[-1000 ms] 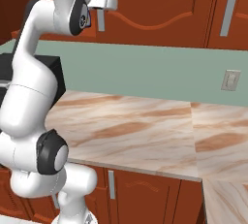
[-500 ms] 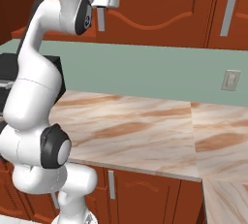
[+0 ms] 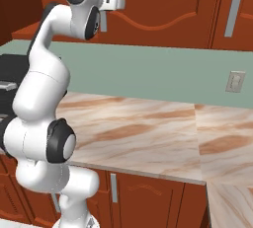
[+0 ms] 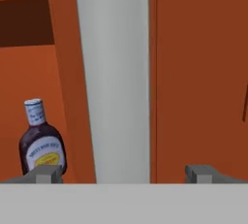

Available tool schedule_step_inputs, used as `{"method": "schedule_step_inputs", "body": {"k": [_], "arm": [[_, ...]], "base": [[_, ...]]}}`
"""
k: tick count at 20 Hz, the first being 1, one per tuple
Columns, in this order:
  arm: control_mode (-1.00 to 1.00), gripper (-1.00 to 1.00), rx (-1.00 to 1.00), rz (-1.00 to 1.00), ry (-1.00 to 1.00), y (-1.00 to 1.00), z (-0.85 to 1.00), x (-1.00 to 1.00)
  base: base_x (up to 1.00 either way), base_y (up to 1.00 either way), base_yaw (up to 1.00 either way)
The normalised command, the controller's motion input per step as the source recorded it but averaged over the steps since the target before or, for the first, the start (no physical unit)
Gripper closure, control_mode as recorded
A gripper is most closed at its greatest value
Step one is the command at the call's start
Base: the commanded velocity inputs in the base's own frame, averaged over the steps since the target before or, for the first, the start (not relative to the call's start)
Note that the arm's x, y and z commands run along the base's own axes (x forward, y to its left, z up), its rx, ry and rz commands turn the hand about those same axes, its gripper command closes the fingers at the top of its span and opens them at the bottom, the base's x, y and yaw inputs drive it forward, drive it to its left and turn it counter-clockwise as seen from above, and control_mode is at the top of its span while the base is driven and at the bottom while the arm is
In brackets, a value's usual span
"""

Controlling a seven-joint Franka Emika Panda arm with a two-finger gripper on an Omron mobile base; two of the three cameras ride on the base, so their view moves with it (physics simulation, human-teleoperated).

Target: Move the condiment bottle and oil and vinegar bottle from the cabinet to the dining counter.

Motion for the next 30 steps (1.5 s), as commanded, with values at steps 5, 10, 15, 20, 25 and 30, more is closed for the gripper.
{"method": "schedule_step_inputs", "body": {"k": [5, 10, 15, 20, 25, 30], "arm": [[-1.0, -1.0, 0.0, 0.03, 0.0, -0.01, -0.03, 0.44], [-1.0, 1.0, 0.0, 0.03, 0.0, 0.0, -0.07, 0.49], [-1.0, 1.0, 0.0, 0.01, 0.0, -0.13, -0.13, 0.2], [-1.0, 1.0, 0.0, 0.01, 0.0, -0.47, -0.12, 0.03], [-1.0, 1.0, 0.0, 0.04, 0.0, -0.48, -0.07, 0.0], [-1.0, 1.0, 0.0, 0.08, 0.0, -0.48, 0.0, -0.04]], "base": [[0.0, 0.0, 0.0], [0.0, 0.0, 0.0], [0.0, 0.0, 0.0], [0.0, 0.0, 0.0], [0.0, 0.0, 0.0], [0.0, 0.0, 0.0]]}}
